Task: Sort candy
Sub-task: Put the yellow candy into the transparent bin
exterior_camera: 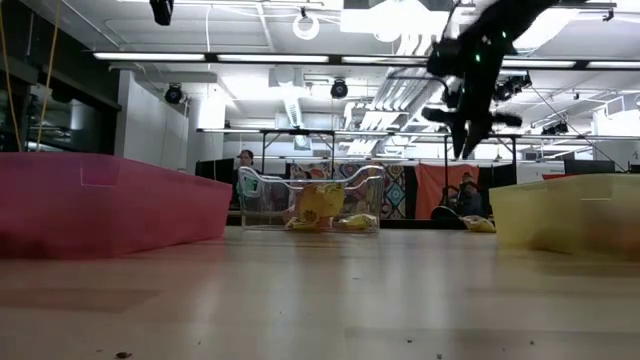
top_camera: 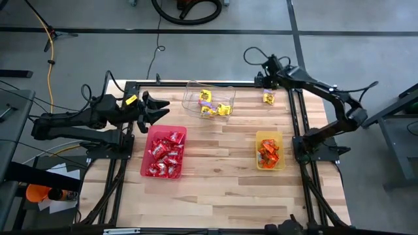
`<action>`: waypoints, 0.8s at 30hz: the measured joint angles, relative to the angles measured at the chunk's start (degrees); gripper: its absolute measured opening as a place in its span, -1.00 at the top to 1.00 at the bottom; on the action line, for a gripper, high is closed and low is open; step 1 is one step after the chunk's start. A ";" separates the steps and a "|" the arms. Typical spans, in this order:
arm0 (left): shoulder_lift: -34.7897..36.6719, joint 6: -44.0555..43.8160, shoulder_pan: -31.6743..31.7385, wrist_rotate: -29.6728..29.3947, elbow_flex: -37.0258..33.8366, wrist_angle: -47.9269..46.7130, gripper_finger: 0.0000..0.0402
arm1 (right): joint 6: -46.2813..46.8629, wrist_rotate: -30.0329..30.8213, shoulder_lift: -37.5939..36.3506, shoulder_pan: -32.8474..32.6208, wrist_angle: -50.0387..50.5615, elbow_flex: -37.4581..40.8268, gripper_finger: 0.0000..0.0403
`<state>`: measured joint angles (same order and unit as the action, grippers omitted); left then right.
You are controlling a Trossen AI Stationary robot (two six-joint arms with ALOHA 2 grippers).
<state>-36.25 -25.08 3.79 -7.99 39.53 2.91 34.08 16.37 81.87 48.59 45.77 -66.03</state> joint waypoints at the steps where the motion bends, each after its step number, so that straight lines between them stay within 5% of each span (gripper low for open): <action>1: 0.00 -0.25 0.00 0.22 0.00 -0.10 0.02 | 0.90 -1.17 -0.01 0.16 -2.31 2.25 0.67; 5: 0.00 -0.28 0.00 0.31 0.00 -0.10 0.02 | 3.54 -5.86 0.00 1.15 -11.95 11.73 0.33; 10: 0.00 -0.38 0.00 -0.38 0.00 0.13 0.02 | 4.58 -4.51 0.00 2.53 -15.57 17.67 -0.06; 24: 0.00 -4.04 0.00 -6.32 0.00 0.36 0.02 | 1.85 1.43 13.65 3.51 -17.32 13.05 -0.13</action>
<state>-36.25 -29.12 3.79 -14.31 39.53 3.27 35.93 17.80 95.52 52.10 28.45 -52.97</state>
